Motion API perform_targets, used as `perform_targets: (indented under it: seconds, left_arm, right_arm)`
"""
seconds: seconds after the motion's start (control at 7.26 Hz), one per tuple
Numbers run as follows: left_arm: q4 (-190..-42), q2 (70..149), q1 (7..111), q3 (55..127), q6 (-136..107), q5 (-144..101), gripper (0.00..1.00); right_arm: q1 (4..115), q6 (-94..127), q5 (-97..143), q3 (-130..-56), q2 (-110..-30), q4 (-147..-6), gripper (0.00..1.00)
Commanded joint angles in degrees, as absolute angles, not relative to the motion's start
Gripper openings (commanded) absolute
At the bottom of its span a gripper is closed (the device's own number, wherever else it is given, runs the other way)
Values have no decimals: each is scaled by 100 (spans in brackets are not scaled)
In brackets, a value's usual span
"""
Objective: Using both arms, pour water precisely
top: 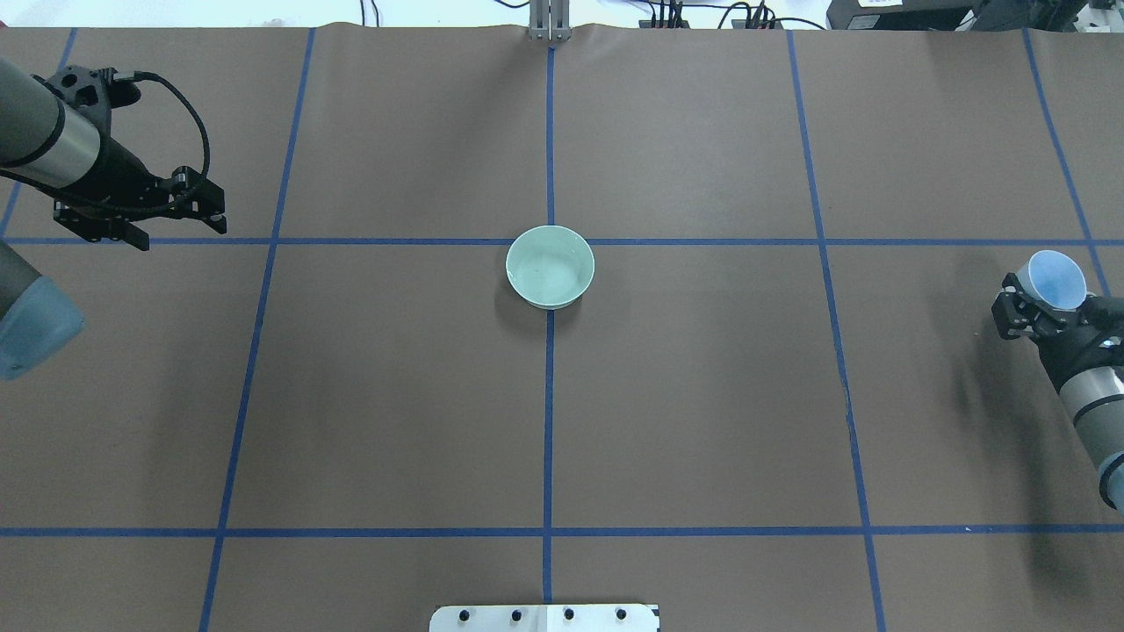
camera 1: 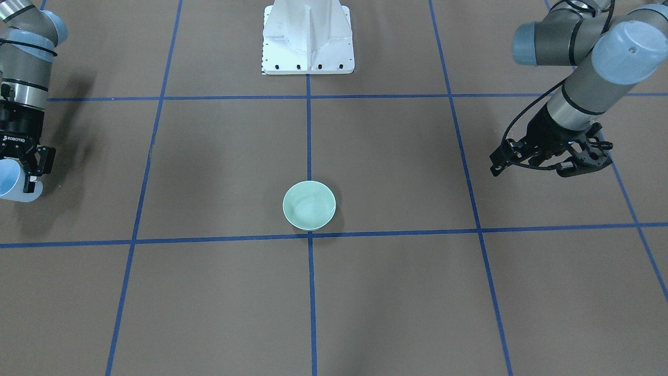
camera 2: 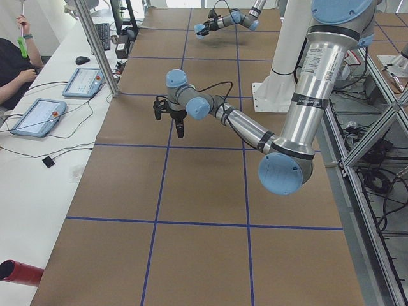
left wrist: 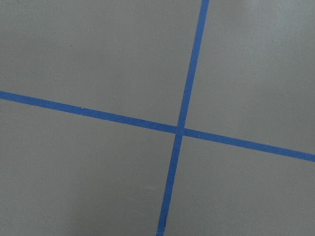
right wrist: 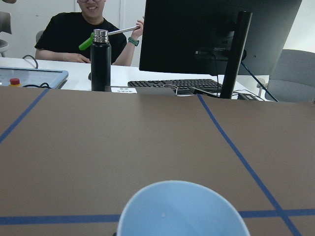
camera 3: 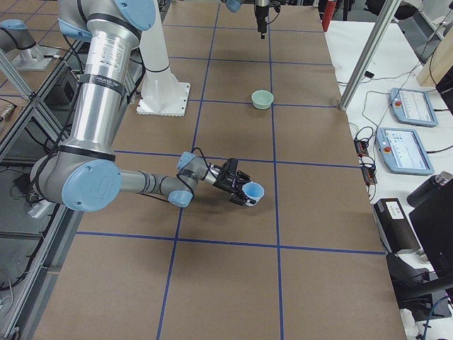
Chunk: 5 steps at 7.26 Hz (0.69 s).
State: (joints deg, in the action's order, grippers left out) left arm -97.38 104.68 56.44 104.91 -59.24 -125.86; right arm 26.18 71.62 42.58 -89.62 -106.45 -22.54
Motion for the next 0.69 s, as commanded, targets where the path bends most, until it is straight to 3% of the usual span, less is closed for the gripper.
perform_targets:
  seconds: [0.0, 0.55]
  left_arm:
    - [-9738, 10468, 5643, 10485, -5924, -12586, 100]
    - [-9738, 10468, 5634, 10477, -5924, -12586, 100]
  right_arm:
    - [2610, 7172, 4228, -8816, -10609, -2241, 0]
    - [2593, 7084, 4201, -8271, -10459, -1679, 0]
